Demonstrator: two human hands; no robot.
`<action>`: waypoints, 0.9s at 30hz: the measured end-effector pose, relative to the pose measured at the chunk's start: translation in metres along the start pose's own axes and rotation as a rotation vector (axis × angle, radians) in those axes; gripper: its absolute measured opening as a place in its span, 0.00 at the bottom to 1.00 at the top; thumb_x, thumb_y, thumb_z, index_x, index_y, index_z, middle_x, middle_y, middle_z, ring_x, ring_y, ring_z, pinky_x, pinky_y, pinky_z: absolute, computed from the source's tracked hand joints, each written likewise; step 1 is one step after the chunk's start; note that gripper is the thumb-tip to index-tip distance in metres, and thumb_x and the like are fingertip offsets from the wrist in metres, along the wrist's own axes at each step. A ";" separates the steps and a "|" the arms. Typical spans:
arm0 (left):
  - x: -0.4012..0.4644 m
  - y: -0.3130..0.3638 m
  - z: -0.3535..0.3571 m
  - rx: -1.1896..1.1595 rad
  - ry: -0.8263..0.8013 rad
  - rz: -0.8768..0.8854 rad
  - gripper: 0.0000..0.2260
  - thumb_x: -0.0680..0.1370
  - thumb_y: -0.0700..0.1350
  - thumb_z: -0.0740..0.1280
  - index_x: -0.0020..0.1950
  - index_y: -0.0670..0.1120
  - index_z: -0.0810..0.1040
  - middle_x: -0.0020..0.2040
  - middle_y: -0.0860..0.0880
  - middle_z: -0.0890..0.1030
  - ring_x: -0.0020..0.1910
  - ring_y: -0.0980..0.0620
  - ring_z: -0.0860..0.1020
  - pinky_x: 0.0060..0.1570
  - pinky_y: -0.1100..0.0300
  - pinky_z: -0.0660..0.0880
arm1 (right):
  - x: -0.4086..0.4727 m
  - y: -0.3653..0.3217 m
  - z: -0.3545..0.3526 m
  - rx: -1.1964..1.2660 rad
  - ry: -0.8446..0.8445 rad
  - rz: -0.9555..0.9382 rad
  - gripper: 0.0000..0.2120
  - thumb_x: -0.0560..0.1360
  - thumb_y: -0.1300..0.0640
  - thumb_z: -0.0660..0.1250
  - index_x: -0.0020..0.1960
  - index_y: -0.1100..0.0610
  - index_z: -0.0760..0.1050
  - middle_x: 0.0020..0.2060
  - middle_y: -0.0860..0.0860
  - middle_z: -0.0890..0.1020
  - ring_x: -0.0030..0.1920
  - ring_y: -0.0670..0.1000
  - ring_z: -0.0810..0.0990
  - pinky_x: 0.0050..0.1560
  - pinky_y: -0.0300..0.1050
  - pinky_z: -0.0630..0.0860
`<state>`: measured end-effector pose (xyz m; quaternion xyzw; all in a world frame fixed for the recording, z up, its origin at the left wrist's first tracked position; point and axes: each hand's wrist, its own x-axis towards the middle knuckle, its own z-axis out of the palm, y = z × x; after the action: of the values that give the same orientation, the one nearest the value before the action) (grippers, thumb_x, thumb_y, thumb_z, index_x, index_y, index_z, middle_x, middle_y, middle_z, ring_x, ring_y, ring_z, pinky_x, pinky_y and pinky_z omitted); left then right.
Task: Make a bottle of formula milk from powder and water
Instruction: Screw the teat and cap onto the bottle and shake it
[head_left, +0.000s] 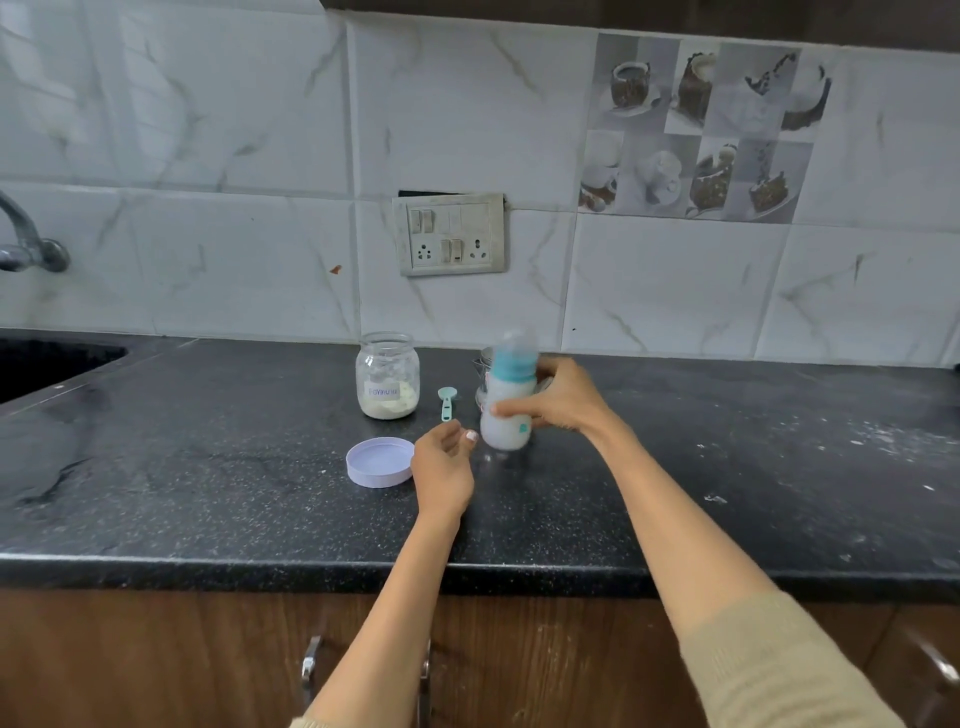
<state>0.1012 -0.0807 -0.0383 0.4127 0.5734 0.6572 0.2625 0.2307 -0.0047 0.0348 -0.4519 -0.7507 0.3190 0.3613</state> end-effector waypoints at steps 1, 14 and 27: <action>0.000 -0.001 0.000 -0.001 -0.004 0.001 0.17 0.78 0.39 0.64 0.67 0.36 0.71 0.63 0.41 0.77 0.59 0.51 0.74 0.56 0.63 0.67 | 0.000 0.000 -0.001 0.045 0.029 0.014 0.31 0.57 0.55 0.82 0.58 0.56 0.78 0.52 0.49 0.82 0.53 0.52 0.81 0.45 0.54 0.83; 0.001 0.000 0.001 0.009 0.004 0.003 0.17 0.78 0.39 0.65 0.66 0.36 0.72 0.63 0.41 0.77 0.61 0.49 0.75 0.56 0.63 0.67 | -0.001 0.001 -0.003 -0.004 -0.007 0.006 0.30 0.58 0.56 0.82 0.58 0.56 0.78 0.53 0.50 0.82 0.52 0.51 0.81 0.47 0.53 0.83; 0.002 -0.002 0.001 0.005 -0.008 0.000 0.17 0.78 0.40 0.65 0.66 0.36 0.72 0.63 0.41 0.77 0.61 0.48 0.75 0.57 0.62 0.68 | -0.005 -0.004 -0.011 0.189 0.057 0.054 0.23 0.61 0.61 0.81 0.53 0.56 0.77 0.44 0.46 0.79 0.48 0.49 0.81 0.40 0.47 0.83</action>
<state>0.1010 -0.0783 -0.0399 0.4159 0.5740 0.6541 0.2639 0.2400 -0.0091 0.0423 -0.4447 -0.6941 0.3850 0.4151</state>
